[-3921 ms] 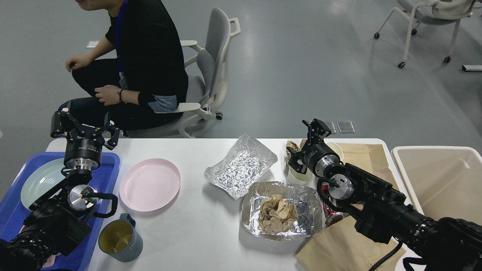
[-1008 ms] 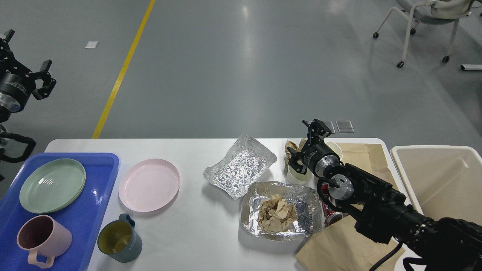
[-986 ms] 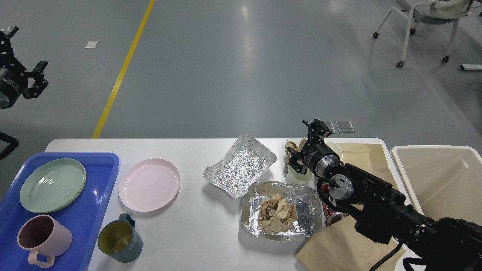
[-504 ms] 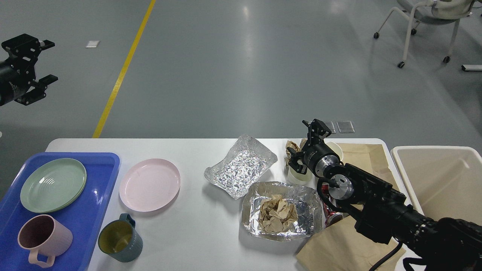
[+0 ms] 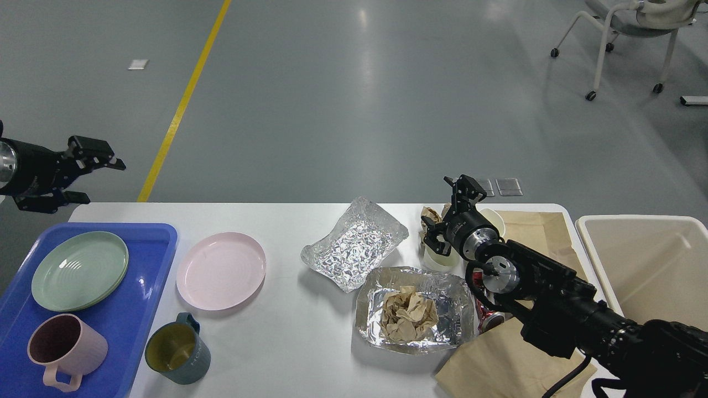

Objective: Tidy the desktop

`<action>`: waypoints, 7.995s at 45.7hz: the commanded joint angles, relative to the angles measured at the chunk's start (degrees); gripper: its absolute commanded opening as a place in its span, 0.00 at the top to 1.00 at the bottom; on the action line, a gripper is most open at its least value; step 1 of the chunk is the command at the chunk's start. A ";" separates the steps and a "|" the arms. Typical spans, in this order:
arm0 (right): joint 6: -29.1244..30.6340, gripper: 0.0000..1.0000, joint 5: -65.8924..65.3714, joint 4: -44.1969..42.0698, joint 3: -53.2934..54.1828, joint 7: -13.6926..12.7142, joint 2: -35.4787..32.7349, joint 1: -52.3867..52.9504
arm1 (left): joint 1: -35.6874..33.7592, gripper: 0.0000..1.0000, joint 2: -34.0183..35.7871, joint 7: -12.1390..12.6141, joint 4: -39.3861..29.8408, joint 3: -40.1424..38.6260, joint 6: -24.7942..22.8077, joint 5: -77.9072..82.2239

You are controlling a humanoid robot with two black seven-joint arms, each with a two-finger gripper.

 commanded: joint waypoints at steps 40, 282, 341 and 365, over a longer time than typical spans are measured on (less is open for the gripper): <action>0.00 0.00 0.00 0.00 0.00 0.00 0.00 0.00 | -4.79 0.03 -17.46 15.33 -8.02 12.99 -6.61 10.23; 0.00 0.00 0.00 0.00 0.00 0.00 0.00 0.00 | -6.20 1.00 -7.01 19.46 -12.95 -3.62 -6.61 14.10; 0.00 0.00 0.00 0.00 0.00 0.00 0.00 0.00 | 17.44 1.00 7.15 18.49 8.60 -4.67 -6.61 13.39; 0.00 0.00 0.00 0.00 0.00 0.00 0.00 0.00 | 24.12 0.98 3.54 18.49 12.29 -5.90 -6.61 13.39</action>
